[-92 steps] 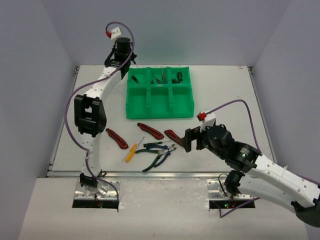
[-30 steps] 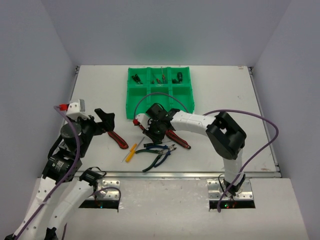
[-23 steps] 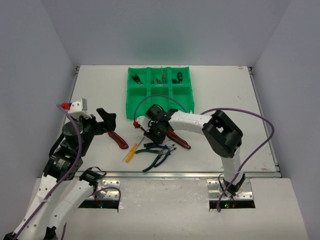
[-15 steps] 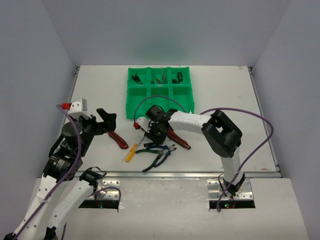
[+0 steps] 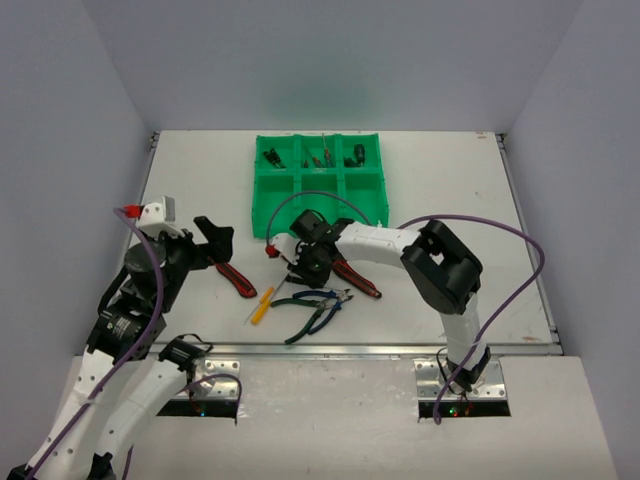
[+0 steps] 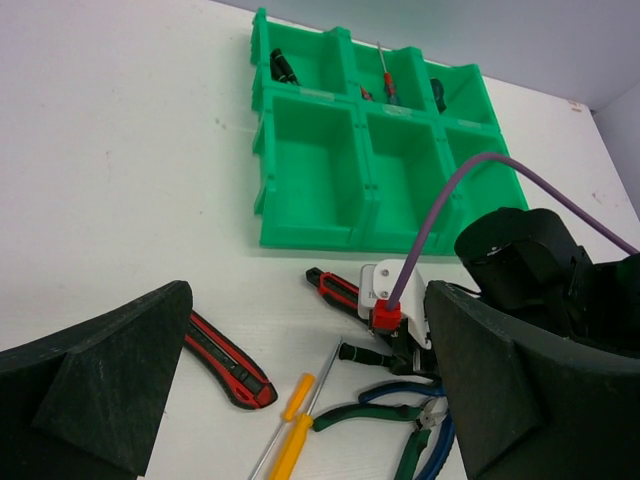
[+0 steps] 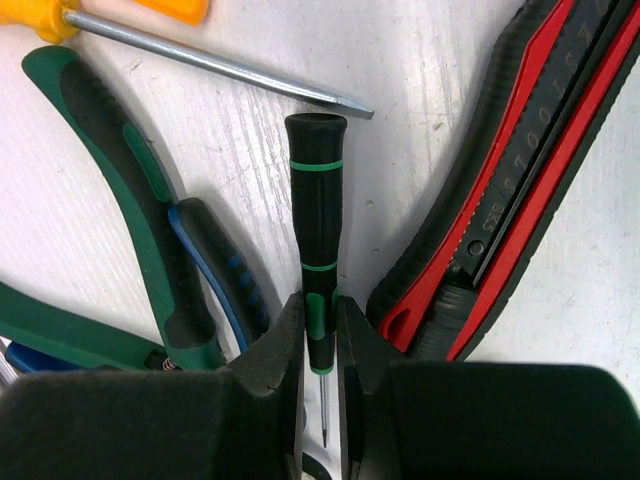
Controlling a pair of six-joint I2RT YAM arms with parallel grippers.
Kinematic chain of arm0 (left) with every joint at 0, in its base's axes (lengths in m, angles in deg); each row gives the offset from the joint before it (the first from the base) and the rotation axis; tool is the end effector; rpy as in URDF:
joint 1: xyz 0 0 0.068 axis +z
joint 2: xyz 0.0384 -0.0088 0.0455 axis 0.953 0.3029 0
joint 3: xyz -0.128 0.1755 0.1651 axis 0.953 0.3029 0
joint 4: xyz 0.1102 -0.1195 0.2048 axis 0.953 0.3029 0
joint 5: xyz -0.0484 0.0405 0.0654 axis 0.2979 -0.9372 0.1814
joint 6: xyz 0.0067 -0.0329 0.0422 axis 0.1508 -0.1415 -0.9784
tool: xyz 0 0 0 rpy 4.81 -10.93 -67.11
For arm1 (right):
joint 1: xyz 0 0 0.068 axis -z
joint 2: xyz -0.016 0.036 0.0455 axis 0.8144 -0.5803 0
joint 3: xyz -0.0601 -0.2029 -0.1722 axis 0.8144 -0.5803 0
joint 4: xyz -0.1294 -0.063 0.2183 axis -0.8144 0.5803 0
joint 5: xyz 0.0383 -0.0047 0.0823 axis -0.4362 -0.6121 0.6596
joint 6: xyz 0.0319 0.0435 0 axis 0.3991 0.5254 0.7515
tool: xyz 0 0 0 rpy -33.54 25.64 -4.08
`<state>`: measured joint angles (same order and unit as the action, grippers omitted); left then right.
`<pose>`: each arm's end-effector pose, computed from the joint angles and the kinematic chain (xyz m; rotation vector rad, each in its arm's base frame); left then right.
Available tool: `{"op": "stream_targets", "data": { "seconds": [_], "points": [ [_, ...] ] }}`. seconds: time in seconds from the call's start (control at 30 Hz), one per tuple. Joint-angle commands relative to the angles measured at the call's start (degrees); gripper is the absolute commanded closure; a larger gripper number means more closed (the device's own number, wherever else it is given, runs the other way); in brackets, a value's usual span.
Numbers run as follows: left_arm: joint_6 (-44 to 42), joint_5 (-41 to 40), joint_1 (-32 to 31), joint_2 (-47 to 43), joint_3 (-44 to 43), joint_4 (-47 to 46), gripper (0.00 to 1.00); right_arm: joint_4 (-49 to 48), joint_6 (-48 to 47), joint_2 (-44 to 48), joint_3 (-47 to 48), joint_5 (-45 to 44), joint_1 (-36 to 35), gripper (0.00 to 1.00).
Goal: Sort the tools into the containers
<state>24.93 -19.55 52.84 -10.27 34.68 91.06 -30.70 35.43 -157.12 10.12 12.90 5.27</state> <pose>0.1079 -0.0292 0.3367 -0.1724 1.8251 -0.2630 0.2580 0.3107 0.1351 -1.5328 2.3382 0.4385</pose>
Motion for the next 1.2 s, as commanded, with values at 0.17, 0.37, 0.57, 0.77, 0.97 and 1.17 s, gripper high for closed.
{"op": "stream_targets", "data": {
  "seconds": [0.17, 0.37, 0.57, 0.77, 0.97, 1.17],
  "points": [
    [3.1, 4.1, 0.1, 1.5, -1.1, -2.6, 0.0, -8.4, 3.0, 17.6, -5.7, 1.0, -0.2, 0.99],
    [13.0, 24.2, 0.0, 2.5, 5.2, -17.5, 0.0, -11.4, 14.5, 26.8, -8.1, 3.7, 2.1, 1.0],
    [22.4, 41.6, 0.0, 6.9, 12.7, -42.3, 0.0, -19.1, 28.1, 37.2, -15.2, 16.2, 7.1, 1.0],
    [24.3, 47.3, -0.7, 14.5, 13.7, -51.6, 0.0, -21.1, 32.7, 45.6, -17.4, 22.7, 7.8, 1.0],
    [26.0, 49.7, -5.7, 22.6, 12.4, -60.6, 0.15, -21.4, 34.8, 47.4, -17.2, 26.2, 7.9, 1.0],
    [26.7, 51.6, -8.8, 26.1, 10.5, -65.1, 0.35, -20.4, 34.5, 48.5, -16.9, 24.6, 7.9, 1.0]
  ]
}}
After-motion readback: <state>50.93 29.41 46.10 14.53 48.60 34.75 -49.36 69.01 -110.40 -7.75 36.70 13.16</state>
